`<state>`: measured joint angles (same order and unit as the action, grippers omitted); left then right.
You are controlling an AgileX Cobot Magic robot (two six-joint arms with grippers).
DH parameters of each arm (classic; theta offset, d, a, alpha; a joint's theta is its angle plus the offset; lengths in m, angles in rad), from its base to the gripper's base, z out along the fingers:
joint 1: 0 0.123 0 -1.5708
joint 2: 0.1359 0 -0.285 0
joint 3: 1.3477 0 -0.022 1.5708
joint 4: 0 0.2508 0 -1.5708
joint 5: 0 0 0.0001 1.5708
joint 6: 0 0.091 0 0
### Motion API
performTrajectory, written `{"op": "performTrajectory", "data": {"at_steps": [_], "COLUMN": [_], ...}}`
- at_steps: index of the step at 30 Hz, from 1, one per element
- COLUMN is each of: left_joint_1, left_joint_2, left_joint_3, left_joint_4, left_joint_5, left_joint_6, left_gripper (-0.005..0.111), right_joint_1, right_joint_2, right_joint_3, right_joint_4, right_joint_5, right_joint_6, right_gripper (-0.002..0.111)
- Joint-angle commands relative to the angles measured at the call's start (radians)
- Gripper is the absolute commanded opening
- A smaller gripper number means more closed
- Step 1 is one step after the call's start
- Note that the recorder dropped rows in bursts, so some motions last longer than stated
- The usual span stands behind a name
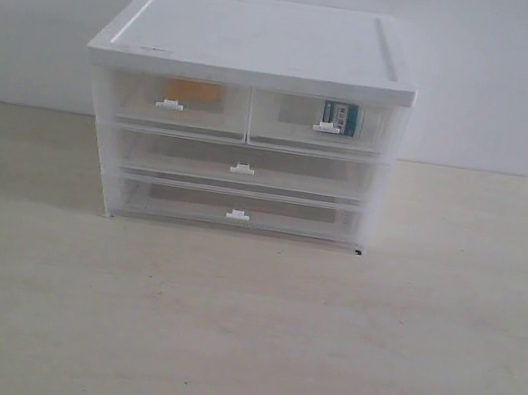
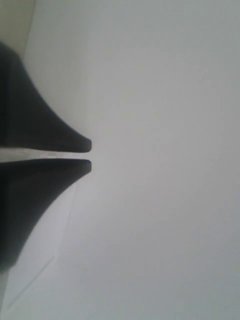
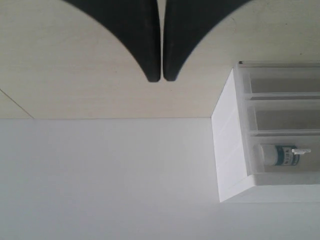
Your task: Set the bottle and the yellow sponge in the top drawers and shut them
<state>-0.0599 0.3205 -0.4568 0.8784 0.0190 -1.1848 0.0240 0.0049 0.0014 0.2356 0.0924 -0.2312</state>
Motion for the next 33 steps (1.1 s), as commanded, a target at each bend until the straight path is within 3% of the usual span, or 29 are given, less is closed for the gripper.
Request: {"op": "performTrajectory", "data": {"at_steps": [1, 7, 10, 23, 33], "left_joint_1": [0.004, 0.004, 0.004, 0.057, 0.061], "left_joint_2": [-0.005, -0.005, -0.03, -0.313, -0.321], "left_joint_3": [0.025, 0.073, 0.106, 0.286, 0.384], "left_joint_4": [-0.44, -0.982, -1.117, -0.993, -0.993], "left_joint_5": [0.062, 0.062, 0.064, 0.164, 0.177], "left_joint_6": [0.48, 1.085, 1.257, 1.121, 1.093], "left_gripper": [0.004, 0.004, 0.004, 0.004, 0.004], "right_joint_1": [-0.004, -0.004, -0.004, -0.004, -0.004], "right_joint_2": [-0.005, -0.005, -0.005, -0.005, -0.005], "right_joint_3": [-0.001, -0.001, -0.001, -0.001, -0.001], "right_joint_4": [-0.007, -0.007, -0.007, -0.007, -0.007], "right_joint_5": [-0.002, -0.002, -0.002, -0.002, -0.002], "right_joint_6": [-0.003, -0.003, -0.003, -0.003, -0.003], "right_gripper": [0.0, 0.0, 0.0, 0.0, 0.0]}}
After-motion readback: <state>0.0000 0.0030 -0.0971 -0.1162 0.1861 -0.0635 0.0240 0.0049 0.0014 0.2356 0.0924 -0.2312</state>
